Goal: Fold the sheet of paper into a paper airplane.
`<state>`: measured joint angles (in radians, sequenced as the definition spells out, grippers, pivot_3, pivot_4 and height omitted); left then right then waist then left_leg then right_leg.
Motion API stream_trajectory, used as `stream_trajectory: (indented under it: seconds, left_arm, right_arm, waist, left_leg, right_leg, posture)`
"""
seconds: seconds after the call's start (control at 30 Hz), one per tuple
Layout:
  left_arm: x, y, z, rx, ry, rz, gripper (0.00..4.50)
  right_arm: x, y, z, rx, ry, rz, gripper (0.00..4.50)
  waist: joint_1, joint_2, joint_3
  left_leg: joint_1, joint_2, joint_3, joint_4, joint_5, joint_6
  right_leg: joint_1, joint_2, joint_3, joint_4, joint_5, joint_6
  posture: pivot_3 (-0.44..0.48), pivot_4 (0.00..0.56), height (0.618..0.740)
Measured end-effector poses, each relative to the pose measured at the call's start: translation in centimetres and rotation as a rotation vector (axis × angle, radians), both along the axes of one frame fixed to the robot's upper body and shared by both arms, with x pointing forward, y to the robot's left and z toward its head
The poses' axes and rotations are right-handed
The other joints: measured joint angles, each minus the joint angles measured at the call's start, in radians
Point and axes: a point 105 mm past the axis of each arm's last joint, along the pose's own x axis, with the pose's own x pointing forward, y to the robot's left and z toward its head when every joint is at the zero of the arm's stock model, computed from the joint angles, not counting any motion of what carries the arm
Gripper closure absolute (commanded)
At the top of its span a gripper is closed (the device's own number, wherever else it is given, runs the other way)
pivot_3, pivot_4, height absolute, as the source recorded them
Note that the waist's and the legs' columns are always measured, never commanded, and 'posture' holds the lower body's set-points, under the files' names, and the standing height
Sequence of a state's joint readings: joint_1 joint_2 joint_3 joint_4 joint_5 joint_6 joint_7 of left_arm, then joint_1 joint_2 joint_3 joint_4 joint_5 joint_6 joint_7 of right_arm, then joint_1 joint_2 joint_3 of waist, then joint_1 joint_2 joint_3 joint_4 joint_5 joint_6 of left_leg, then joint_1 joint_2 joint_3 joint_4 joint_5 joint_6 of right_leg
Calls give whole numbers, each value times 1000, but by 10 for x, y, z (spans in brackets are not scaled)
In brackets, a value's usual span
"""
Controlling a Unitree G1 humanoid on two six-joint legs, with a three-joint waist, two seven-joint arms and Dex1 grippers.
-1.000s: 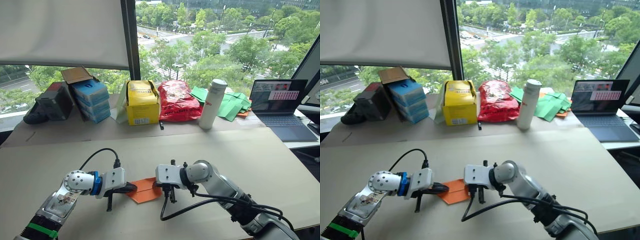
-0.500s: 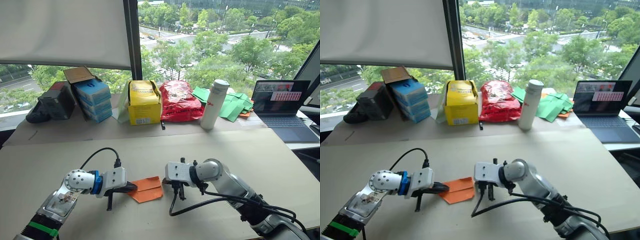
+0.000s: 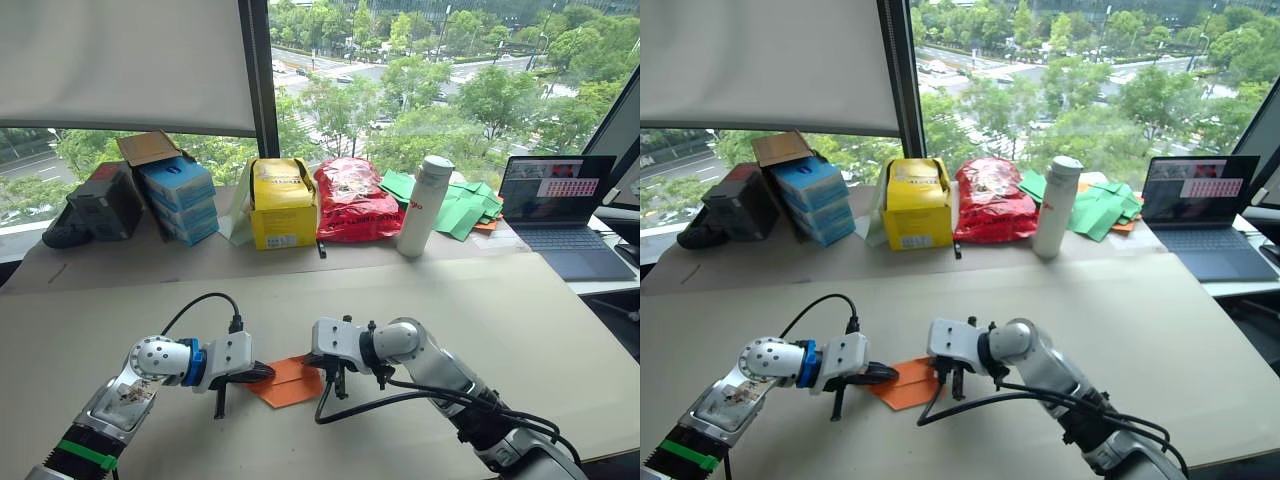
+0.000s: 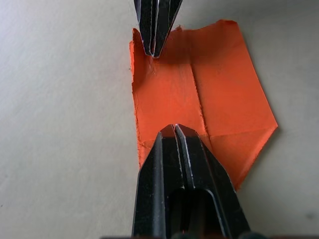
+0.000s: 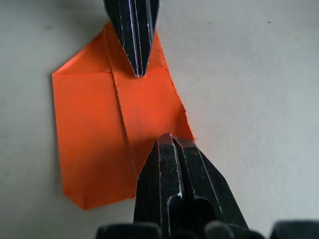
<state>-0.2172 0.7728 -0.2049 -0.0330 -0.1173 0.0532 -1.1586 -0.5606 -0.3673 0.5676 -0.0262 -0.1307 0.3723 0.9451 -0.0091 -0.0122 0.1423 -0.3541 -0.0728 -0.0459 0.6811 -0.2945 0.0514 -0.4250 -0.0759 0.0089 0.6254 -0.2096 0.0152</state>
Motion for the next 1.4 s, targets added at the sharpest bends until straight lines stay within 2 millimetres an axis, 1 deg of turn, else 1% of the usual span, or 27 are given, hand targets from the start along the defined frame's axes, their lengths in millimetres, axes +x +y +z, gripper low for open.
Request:
stream_trajectory:
  seconds: [0.07, 0.13, 0.2, 0.4, 0.53, 0.73, 0.87, 1.07, 1.4]
  left_arm:
    - [-1, -2, 1, 0, 5, 1, 4500]
    - [-2, -3, 1, 0, 13, 2, 4500]
    - [-3, -6, 2, -7, 27, 7, 4500]
    - [-7, -21, 0, -60, 80, 13, 4500]
    - [-6, -26, -2, -75, 85, 20, 4500]
    - [-8, -24, -5, -69, 69, 13, 4500]
    - [-11, -16, -8, -55, 58, 17, 4500]
    - [-18, 5, -9, -28, 54, 59, 4500]
    - [-31, 32, -8, 7, 54, 131, 4500]
  right_arm:
    - [5, 2, 0, -16, -11, -6, 4487]
    - [5, 2, 0, -18, -11, -6, 4487]
    - [5, 3, 0, -21, -7, -2, 4487]
    - [2, 3, -1, -34, 10, 1, 4487]
    - [2, 3, -1, -36, 11, -1, 4487]
    - [2, 3, 0, -36, 9, -1, 4487]
    - [0, 4, 0, -35, 8, 4, 4487]
    - [-1, 5, -1, -37, 9, 10, 4487]
    - [-2, 6, -2, -40, 10, 14, 4487]
  waist:
    - [-3, 0, 0]
    - [-3, 0, 0]
    - [-3, 0, 0]
    - [-2, 0, 0]
    - [-2, 0, 0]
    - [-3, 0, 0]
    - [-5, 0, 0]
    - [-9, 1, 0]
    - [-12, 1, -1]
  left_leg:
    - [0, 0, 0, 0, 0, 0]
    - [0, 0, 0, 0, 0, 0]
    - [0, 0, 0, 0, 0, 0]
    - [0, 0, 0, 0, 0, 0]
    - [0, 0, -1, 0, 0, 0]
    - [1, 0, -1, -1, 0, 0]
    - [1, 0, -1, -1, 0, 0]
    - [2, 1, -1, -3, 1, -1]
    - [3, 2, -1, -4, 1, -1]
  right_leg:
    - [0, 0, 0, 0, 0, 0]
    - [0, 0, 0, 0, 0, 0]
    - [0, 0, 0, 0, 0, 0]
    - [0, 0, 0, 0, 0, 0]
    - [0, 0, 0, 0, 0, 0]
    - [0, 0, 0, 0, 0, 0]
    - [0, 0, 1, 0, 0, 0]
    - [0, 0, 1, 0, -1, -1]
    - [0, 0, 1, 0, -1, -2]
  posture:
    - [0, 150, 740]
    - [0, 150, 740]
    - [0, 150, 740]
    - [0, 150, 740]
    - [0, 150, 740]
    - [0, 150, 740]
    - [0, 150, 740]
    - [0, 150, 740]
    - [0, 150, 740]
